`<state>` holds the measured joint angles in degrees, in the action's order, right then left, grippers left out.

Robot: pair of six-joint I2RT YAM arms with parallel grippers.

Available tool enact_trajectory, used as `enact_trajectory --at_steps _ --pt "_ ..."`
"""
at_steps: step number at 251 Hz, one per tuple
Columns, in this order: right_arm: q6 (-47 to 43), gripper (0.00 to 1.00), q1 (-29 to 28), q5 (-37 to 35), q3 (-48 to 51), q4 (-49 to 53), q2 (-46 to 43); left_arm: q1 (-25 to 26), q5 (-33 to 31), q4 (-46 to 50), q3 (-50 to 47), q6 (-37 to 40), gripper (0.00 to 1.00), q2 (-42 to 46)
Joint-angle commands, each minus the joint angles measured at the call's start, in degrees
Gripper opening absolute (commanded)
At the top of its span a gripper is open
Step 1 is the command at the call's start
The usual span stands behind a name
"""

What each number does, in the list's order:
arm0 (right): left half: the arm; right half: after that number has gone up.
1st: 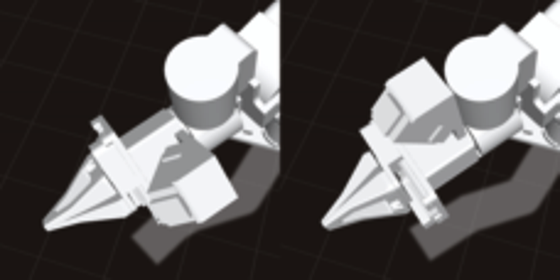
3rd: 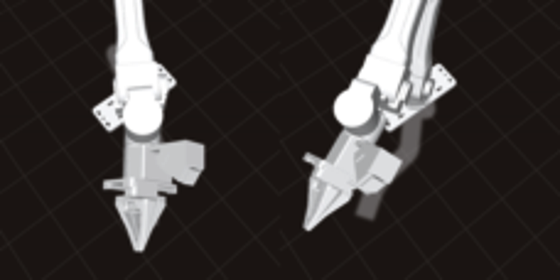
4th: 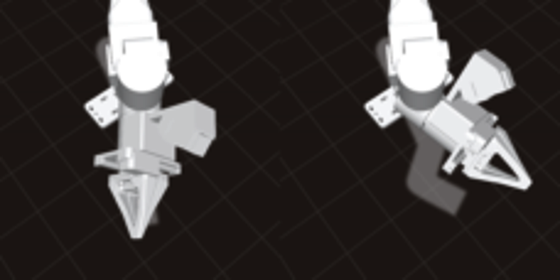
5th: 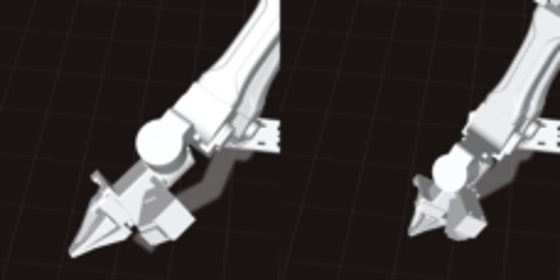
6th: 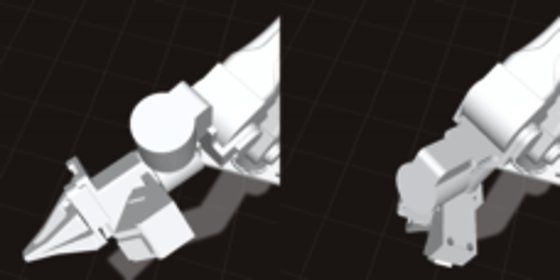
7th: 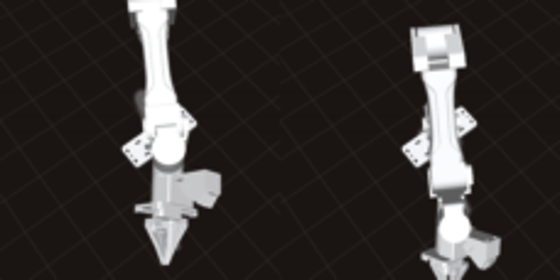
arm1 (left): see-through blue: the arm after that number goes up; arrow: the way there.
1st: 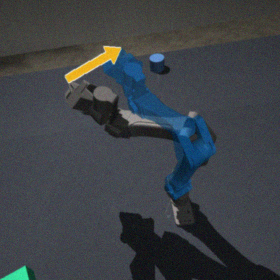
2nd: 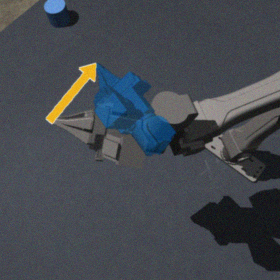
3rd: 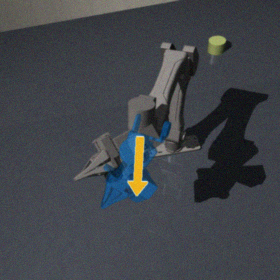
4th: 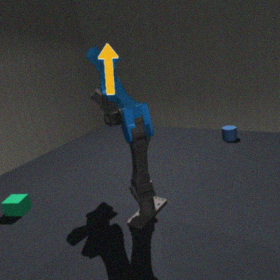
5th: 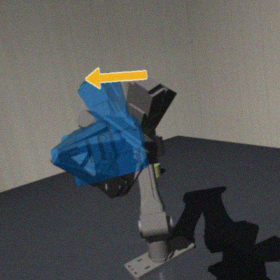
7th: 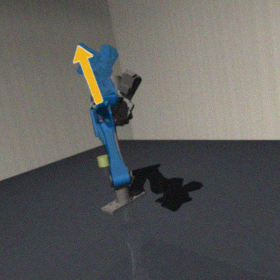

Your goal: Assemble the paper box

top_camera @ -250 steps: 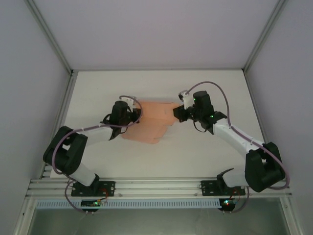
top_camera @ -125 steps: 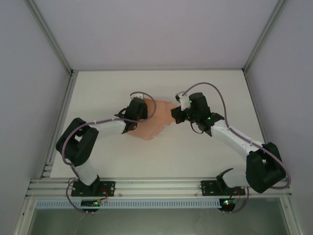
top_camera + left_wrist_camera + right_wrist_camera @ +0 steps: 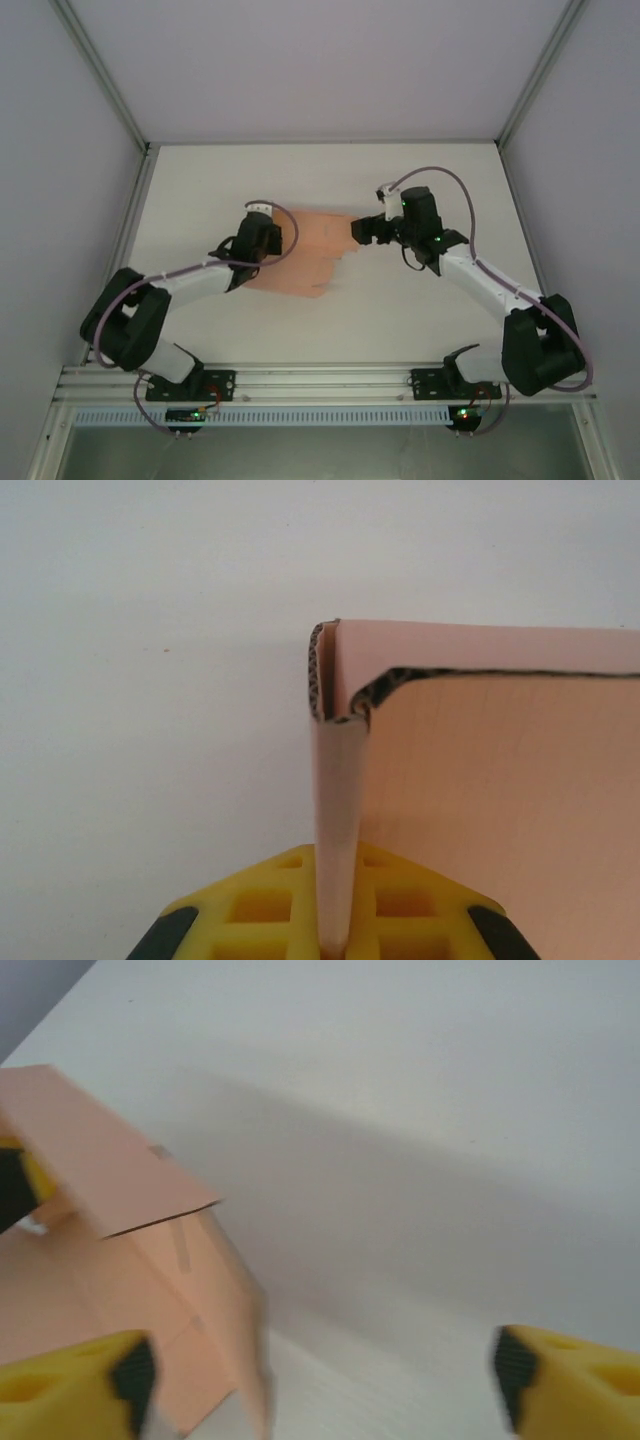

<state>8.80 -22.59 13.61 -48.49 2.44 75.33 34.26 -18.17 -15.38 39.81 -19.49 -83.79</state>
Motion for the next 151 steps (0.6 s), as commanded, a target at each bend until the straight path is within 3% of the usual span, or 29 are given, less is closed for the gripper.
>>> enact_trajectory --at_steps 1,38,88,151 --pt "1.4 0.99 0.7 -4.1 -0.2 -1.1 -2.4 0.6 1.1 -3.9 -0.5 1.5 0.00 3.6" --pt "2.3 0.99 1.2 -7.7 -2.7 -2.0 -2.0 1.1 -0.2 -3.0 -0.9 1.1 0.00 4.8" --pt "2.2 0.99 0.6 -6.8 -2.8 -2.5 0.5 1.1 0.0 -3.1 -0.8 -1.0 0.00 5.3" --pt "8.2 0.99 2.4 2.1 -1.7 -8.7 8.0 1.1 2.0 -3.5 -1.0 -0.1 0.00 6.9"
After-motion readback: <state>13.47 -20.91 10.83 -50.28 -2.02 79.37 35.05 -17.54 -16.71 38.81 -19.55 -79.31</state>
